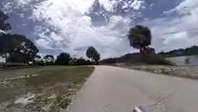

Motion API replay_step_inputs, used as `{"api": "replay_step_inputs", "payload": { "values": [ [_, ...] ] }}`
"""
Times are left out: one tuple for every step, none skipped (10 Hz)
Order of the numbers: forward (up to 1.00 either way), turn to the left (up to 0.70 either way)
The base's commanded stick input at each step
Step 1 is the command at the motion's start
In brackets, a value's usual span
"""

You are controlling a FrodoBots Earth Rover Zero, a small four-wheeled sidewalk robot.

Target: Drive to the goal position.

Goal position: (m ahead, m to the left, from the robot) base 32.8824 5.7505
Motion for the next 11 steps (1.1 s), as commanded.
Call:
{"api": "replay_step_inputs", "payload": {
  "values": [
    [0.85, 0.00],
    [0.85, 0.00],
    [0.85, 0.00],
    [0.85, 0.00],
    [0.85, 0.00],
    [0.85, 0.00],
    [0.85, 0.00],
    [0.85, 0.00],
    [0.85, 0.00],
    [0.85, 0.00],
    [0.85, 0.00]
  ]
}}
